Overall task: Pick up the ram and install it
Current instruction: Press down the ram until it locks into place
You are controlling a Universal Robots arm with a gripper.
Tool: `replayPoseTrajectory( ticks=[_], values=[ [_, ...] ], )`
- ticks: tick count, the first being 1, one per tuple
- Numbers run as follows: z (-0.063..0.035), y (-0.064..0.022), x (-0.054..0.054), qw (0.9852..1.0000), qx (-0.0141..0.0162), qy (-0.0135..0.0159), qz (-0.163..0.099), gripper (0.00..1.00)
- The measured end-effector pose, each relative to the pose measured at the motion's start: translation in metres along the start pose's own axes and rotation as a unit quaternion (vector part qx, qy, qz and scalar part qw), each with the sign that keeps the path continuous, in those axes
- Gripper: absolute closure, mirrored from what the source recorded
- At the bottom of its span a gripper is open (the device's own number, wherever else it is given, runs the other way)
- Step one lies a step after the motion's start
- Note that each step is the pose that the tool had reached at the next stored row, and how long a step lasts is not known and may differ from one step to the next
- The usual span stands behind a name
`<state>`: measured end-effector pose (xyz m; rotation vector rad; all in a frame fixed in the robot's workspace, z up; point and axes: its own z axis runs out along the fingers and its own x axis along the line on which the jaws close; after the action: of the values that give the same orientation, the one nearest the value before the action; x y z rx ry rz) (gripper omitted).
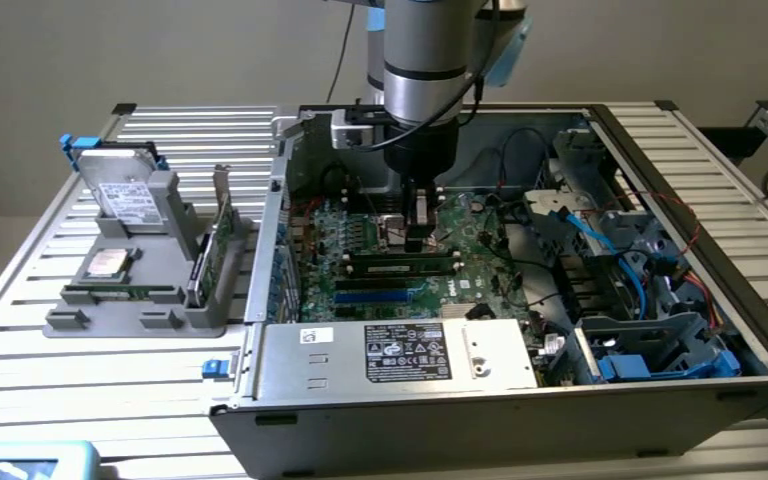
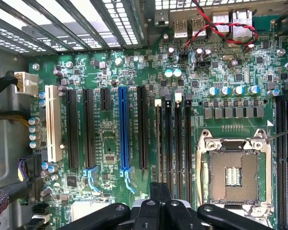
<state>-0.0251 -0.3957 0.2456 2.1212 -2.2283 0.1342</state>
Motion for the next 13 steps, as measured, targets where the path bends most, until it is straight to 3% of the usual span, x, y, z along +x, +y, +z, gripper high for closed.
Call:
replayPoseTrajectory(
  ticks=[7, 13],
  values=[
    [0.0, 0.0, 0.0, 0.9991, -0.0044, 0.0009, 0.042, 0.89],
    [0.0001, 0.0, 0.0, 0.9962, -0.0092, 0.0018, 0.087, 0.89]
  ],
)
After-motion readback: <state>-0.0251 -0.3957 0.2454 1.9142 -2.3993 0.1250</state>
